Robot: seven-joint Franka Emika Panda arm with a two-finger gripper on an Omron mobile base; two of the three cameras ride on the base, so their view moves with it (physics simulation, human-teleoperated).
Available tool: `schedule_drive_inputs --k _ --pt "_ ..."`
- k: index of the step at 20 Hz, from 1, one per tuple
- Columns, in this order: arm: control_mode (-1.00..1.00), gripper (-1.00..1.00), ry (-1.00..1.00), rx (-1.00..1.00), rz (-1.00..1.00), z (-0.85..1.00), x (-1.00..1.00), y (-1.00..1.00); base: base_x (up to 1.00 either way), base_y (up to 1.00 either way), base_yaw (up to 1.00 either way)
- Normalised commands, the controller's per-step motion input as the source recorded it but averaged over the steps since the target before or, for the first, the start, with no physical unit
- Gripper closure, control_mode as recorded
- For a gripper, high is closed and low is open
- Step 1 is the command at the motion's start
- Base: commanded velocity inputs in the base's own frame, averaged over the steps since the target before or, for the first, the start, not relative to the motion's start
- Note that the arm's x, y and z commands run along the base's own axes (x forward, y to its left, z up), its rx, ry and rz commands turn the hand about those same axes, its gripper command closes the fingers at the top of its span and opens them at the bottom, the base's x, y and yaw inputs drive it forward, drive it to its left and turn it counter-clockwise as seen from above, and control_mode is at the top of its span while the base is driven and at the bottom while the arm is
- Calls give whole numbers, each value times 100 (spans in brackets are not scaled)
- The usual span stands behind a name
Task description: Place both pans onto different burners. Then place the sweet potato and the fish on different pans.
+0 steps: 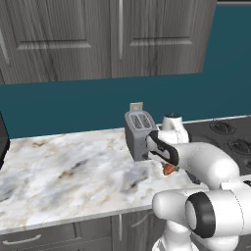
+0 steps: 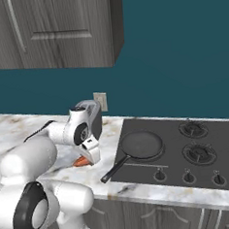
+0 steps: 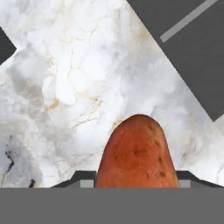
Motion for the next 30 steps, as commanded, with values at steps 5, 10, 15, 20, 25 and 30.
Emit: schedule_drive_inputs --k 5,10,15,20,25,30 --pt "-100 100 -13 0 0 78 -23 -35 0 0 0" --pt "-100 100 -12 -1 2 50 -5 -61 0 0 0" --pt "-100 100 -6 0 2 36 5 -69 0 0 0" --pt "-100 100 0 0 3 11 43 -65 0 0 0" --pt "-100 100 0 1 5 0 61 -55 0 0 0" --pt "-100 100 0 2 6 0 56 -40 0 0 0"
